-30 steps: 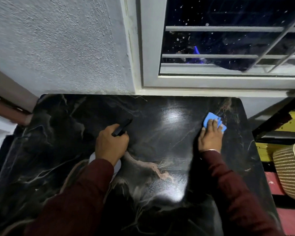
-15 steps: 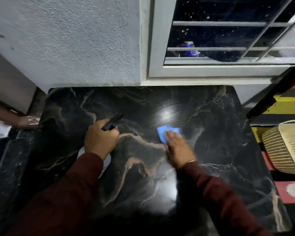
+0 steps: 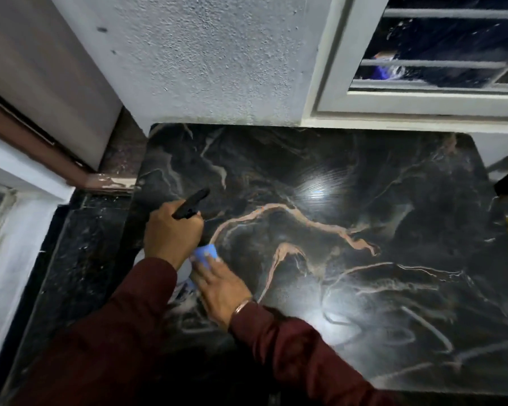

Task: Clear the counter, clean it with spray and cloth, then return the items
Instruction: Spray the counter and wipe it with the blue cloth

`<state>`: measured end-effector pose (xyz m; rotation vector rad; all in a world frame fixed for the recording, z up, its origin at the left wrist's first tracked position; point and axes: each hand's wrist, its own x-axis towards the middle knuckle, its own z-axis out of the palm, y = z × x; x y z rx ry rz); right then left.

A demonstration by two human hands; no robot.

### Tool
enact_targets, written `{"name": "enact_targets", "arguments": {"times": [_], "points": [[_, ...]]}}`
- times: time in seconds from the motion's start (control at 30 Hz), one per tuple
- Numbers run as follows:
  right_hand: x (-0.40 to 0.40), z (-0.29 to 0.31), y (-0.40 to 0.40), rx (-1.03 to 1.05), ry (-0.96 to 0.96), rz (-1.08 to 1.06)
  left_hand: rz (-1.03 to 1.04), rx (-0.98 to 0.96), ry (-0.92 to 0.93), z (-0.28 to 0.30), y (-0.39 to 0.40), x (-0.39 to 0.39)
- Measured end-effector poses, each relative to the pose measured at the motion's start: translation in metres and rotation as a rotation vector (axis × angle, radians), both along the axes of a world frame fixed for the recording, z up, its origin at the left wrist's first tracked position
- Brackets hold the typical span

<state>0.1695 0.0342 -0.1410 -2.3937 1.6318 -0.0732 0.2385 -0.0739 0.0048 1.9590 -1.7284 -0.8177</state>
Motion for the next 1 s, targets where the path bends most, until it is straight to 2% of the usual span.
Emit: {"name": "enact_targets", "arguments": {"times": [0.07, 0.1, 0.17, 0.23, 0.3, 0.33, 0.4, 0.47, 0.5, 0.57, 0.63, 0.7, 0.77, 0.83, 0.9, 1.0], "points": [[-0.030, 0.002, 0.015, -0.015, -0.144, 0.056, 0.010, -0.012, 0.003, 0.000, -0.003, 0.012], [-0.057, 0.001, 0.015, -0.041, -0.137, 0.007, 0.017, -0.007, 0.022, -0.001, -0.004, 0.017], [-0.122, -0.004, -0.005, -0.158, -0.057, -0.245, 0.022, 0.016, 0.051, -0.002, -0.005, 0.026], [-0.169, -0.005, -0.036, -0.175, -0.088, -0.586, 0.033, 0.023, 0.043, -0.007, 0.000, 0.036], [-0.164, 0.002, -0.067, -0.151, -0.076, -0.830, 0.056, 0.032, 0.028, -0.009, 0.007, 0.045], [-0.143, 0.006, -0.077, -0.145, -0.057, -0.856, 0.066, 0.038, 0.027, -0.009, 0.009, 0.048], [-0.086, 0.008, -0.082, -0.197, -0.003, -0.694, 0.090, 0.055, 0.025, -0.012, 0.013, 0.053], [-0.023, 0.001, -0.059, -0.236, 0.008, -0.346, 0.104, 0.054, 0.031, -0.012, 0.015, 0.056], [0.003, 0.001, -0.037, -0.181, -0.012, -0.178, 0.107, 0.045, 0.038, -0.012, 0.016, 0.058], [0.014, 0.002, 0.002, -0.066, -0.109, 0.073, 0.112, 0.028, 0.038, -0.012, 0.015, 0.060], [-0.018, -0.002, 0.014, -0.037, -0.130, 0.188, 0.104, 0.045, 0.030, -0.013, 0.013, 0.064], [-0.070, -0.008, -0.007, -0.120, -0.129, 0.048, 0.108, 0.072, 0.040, -0.011, 0.012, 0.069], [-0.120, -0.007, -0.050, -0.147, -0.180, -0.297, 0.131, 0.083, 0.049, -0.010, 0.012, 0.076], [-0.128, 0.001, -0.092, -0.113, -0.195, -0.553, 0.152, 0.096, 0.038, -0.010, 0.012, 0.082], [-0.090, 0.004, -0.122, -0.104, -0.200, -0.621, 0.167, 0.117, 0.002, -0.009, 0.012, 0.088], [-0.052, 0.000, -0.133, -0.091, -0.221, -0.550, 0.140, 0.176, -0.121, -0.007, 0.018, 0.092]]}}
